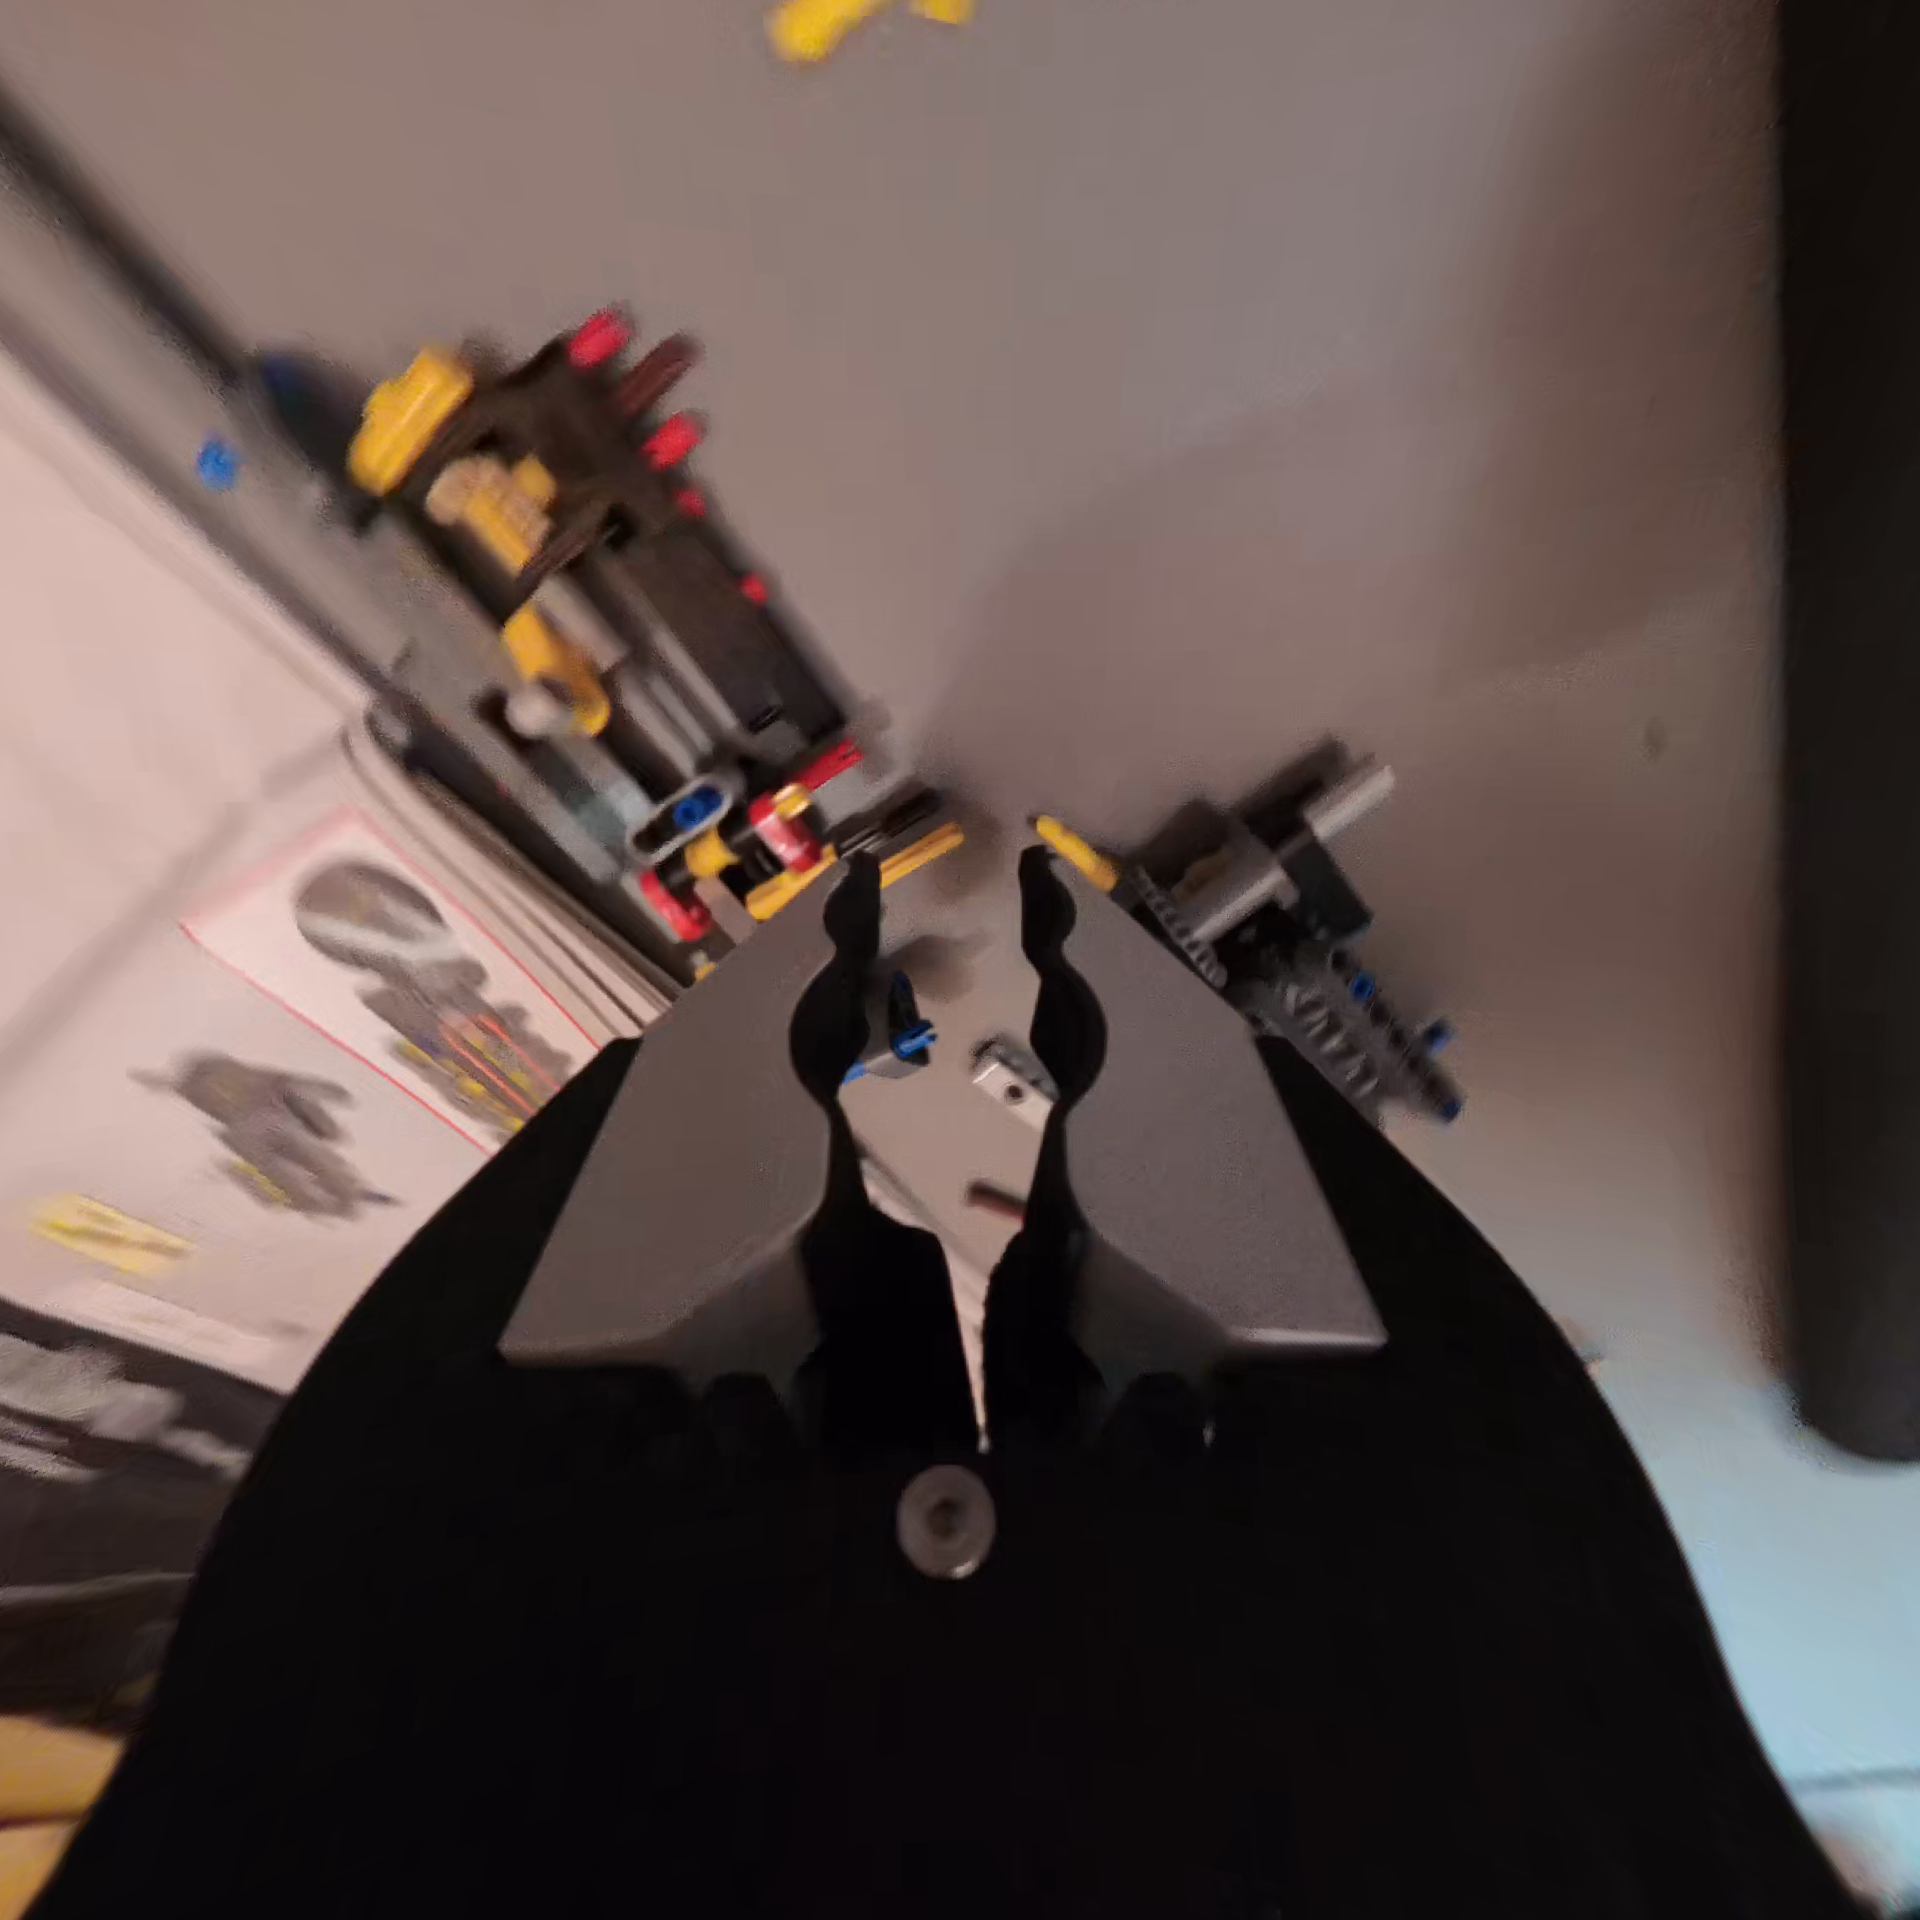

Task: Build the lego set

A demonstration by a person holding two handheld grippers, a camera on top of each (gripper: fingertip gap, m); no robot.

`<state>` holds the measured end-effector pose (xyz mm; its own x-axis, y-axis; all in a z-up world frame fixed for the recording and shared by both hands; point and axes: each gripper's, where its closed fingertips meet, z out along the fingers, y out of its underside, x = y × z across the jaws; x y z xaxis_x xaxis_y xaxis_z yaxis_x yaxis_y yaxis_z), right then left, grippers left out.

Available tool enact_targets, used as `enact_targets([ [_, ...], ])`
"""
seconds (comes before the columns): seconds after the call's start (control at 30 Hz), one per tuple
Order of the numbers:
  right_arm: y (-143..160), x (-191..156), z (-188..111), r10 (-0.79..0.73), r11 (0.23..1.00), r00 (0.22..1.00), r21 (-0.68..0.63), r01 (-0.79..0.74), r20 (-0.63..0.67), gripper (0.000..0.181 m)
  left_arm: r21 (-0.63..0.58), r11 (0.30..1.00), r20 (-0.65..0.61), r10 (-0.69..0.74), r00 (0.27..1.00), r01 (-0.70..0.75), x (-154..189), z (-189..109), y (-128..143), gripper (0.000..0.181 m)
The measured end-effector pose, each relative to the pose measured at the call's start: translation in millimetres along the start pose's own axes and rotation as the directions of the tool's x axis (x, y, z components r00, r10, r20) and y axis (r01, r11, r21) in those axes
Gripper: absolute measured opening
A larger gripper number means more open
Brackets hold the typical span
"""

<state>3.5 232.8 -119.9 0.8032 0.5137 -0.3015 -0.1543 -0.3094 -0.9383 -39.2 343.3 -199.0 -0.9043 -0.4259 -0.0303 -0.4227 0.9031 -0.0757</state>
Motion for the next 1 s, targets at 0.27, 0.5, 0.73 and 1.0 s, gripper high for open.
enact_targets([
  [0.27,-3.1,-2.8,-1.3,0.006,1.0,1.0,0.016,-0.006,0.02,0.007,0.16,0.81,-0.008,-0.57,0.822,0.564,8.7,1.2,12.5,0.024],
  [0.5,-4.1,-3.0,-3.7,0.004,1.0,1.0,0.025,-0.004,0.018,0.007,0.015,0.898,0.15,-0.436,0.887,0.439,-1.3,14.1,20.1,0.016],
  [0.73,-2.3,-4.0,-3.1,-0.005,1.0,1.0,0.014,0.004,0.02,0.007,-0.039,0.926,0.131,-0.369,0.92,0.377,-5.2,15.4,18.2,0.004],
  [1.0,-34.4,3.0,-5.6,-0.248,0.956,0.928,0.085,0.28,-0.277,0.006,0.749,-0.147,-0.535,-0.709,0.459,0.647,-43.0,-124.7,-46.0,0.003],
])
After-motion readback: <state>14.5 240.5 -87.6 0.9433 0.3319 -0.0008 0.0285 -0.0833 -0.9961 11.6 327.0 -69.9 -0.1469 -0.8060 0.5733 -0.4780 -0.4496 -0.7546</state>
